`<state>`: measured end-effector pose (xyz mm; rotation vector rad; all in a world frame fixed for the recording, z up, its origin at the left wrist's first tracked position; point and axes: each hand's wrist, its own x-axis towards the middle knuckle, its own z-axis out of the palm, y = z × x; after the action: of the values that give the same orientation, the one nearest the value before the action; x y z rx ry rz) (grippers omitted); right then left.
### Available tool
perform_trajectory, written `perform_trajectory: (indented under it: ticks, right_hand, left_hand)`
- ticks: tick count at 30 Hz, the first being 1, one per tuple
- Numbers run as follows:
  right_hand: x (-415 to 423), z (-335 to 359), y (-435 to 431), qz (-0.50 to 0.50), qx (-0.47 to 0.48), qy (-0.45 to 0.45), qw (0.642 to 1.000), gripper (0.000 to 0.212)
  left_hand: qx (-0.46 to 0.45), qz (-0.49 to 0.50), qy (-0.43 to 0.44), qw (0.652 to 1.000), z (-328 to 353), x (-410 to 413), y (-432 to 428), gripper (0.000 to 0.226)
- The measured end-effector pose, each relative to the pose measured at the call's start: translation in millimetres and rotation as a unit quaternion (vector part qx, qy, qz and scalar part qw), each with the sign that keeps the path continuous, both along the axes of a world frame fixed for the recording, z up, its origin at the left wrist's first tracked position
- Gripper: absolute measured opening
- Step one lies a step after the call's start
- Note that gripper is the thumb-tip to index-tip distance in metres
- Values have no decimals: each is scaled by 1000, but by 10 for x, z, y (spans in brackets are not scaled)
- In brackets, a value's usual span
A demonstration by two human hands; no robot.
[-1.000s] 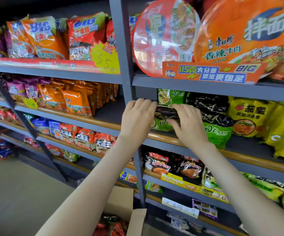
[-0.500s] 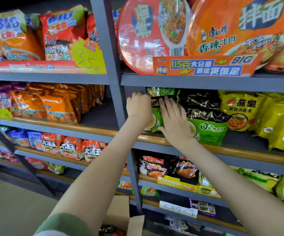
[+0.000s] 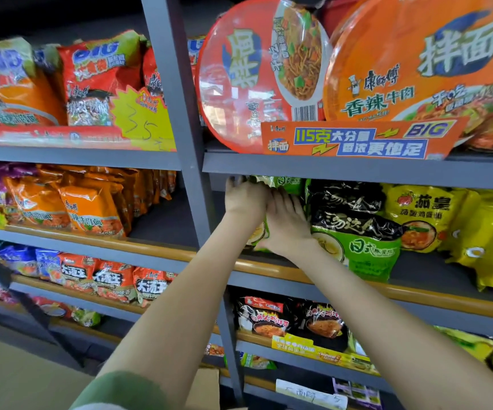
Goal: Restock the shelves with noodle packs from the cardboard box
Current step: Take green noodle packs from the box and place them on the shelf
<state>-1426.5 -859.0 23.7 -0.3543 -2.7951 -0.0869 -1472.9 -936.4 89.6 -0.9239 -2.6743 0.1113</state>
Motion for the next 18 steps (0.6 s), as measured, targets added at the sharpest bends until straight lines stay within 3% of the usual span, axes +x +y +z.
perform_trajectory:
  ticks: [4, 10, 15, 18]
  right_hand:
    - [-145, -75, -28, -18, 31, 4, 999, 96]
    - [-179, -155, -75, -28, 104, -47, 993, 117]
    - [-280, -218, -49, -54, 113, 41, 991, 72]
    - [-466, -228, 17, -69, 84, 50, 993, 60]
  left_hand:
    - [-40, -3, 7, 999, -287, -41, -77, 58]
    - [-68, 50, 1, 996, -621, -84, -198, 72]
    - [-58, 91, -69, 992, -699, -82, -87, 87]
    - [-30, 89, -99, 991, -753, -175, 39, 90]
